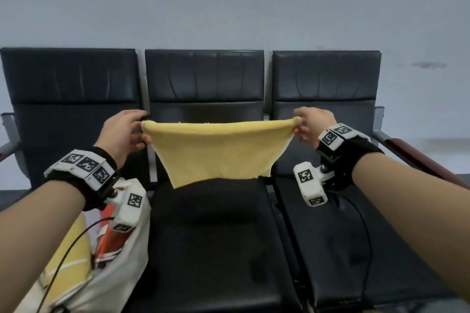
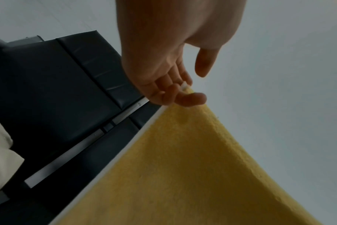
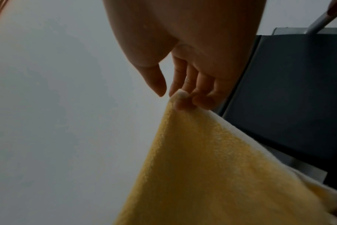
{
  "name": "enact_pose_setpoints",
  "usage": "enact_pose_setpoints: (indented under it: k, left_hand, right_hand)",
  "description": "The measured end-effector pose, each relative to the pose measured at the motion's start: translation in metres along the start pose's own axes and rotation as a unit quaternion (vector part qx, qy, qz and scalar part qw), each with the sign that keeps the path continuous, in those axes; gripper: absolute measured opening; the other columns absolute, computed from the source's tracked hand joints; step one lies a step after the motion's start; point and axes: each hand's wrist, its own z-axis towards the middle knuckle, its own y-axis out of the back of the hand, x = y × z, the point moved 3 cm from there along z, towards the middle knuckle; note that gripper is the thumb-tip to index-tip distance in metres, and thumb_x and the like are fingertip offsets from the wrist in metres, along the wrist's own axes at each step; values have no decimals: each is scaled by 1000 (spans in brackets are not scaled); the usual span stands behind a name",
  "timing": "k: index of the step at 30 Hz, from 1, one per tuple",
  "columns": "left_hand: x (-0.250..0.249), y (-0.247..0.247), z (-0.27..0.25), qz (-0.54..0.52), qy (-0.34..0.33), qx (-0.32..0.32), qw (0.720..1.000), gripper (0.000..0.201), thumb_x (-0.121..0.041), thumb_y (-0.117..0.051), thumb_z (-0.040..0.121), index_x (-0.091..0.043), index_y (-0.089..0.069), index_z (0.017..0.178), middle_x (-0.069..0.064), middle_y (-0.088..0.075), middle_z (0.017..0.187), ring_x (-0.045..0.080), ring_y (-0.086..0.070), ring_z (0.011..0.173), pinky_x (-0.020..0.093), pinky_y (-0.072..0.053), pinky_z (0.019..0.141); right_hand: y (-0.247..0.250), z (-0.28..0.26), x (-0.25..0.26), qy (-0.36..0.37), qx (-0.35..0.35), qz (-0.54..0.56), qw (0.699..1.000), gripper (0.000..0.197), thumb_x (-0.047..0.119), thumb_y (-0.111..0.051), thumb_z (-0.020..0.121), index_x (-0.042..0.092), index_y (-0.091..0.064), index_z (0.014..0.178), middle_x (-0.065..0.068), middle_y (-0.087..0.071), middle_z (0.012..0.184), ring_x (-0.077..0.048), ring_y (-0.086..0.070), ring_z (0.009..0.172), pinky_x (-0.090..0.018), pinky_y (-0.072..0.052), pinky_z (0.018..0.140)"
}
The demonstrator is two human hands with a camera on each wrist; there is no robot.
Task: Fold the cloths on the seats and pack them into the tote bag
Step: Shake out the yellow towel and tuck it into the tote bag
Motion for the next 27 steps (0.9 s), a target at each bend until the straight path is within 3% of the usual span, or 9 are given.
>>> enact_pose_setpoints:
  k: [3,6,10,13,15,18,21,24,27]
  left_hand:
    - [46,4,-22,60,29,3,998,20,-24,-55,97,-13,-64,111,5,-62,70,18,-58,44,24,-39,46]
    - [121,7,-61,113,105,29,988,15,-16,-54,99,-8,-62,109,10,-59,76,19,-58,41,22,-34,44]
    - [239,15,-117,176,237,79,952,12,-15,-55,100,-8,-58,109,16,-63,100,23,-66,53,25,-46,43]
    - [302,27,-144,202,316,87,923,25,-18,-58,99,-11,-52,122,16,-63,107,26,-69,61,28,-50,44]
    - [322,36,-150,205,335,72,917,29,-18,-58,98,-13,-48,125,17,-63,104,28,-68,60,27,-49,42]
    - [335,48,-148,214,339,55,915,31,-20,-61,97,-14,-46,124,19,-66,94,31,-70,61,27,-49,42]
    - [345,62,-149,223,345,68,909,29,-22,-65,95,-5,-55,116,19,-69,80,37,-72,64,25,-44,42]
    - [349,65,-148,284,312,146,895,26,-24,-70,91,1,-63,87,15,-65,58,35,-71,58,26,-41,38]
    - [348,64,-137,415,231,245,845,31,-26,-67,84,-11,-51,62,9,-63,54,19,-66,48,31,-51,50]
  right_hand:
    - [8,-4,-55,-32,-12,-48,998,17,10,-63,84,11,-58,67,-7,-49,54,-18,-42,39,-26,-36,50]
    - [17,-20,-141,-109,-4,-105,988,18,10,-62,85,12,-56,68,-7,-49,50,-16,-42,33,-25,-38,52]
    - [28,-52,-266,-255,66,-226,938,7,10,-56,89,7,-58,83,-15,-63,69,-26,-60,52,-28,-47,54]
    - [33,-66,-320,-323,97,-299,893,23,10,-60,90,-4,-60,108,-20,-66,98,-31,-69,64,-34,-57,55]
    - [25,-64,-323,-294,124,-356,878,24,11,-61,91,-3,-61,111,-15,-64,96,-27,-70,66,-32,-57,54]
    - [-5,-52,-303,-218,159,-413,870,18,15,-59,92,1,-65,101,-7,-67,86,-22,-69,63,-26,-48,52]
    - [-55,-39,-282,-149,192,-446,862,12,15,-60,91,5,-68,93,-6,-70,77,-19,-64,57,-20,-39,42]
    - [-117,-32,-274,-83,228,-489,838,12,19,-65,89,9,-68,85,-6,-70,74,-17,-61,55,-19,-41,42]
    - [-183,-26,-282,-27,255,-535,805,16,25,-69,87,10,-68,82,-8,-72,80,-22,-65,66,-26,-53,56]
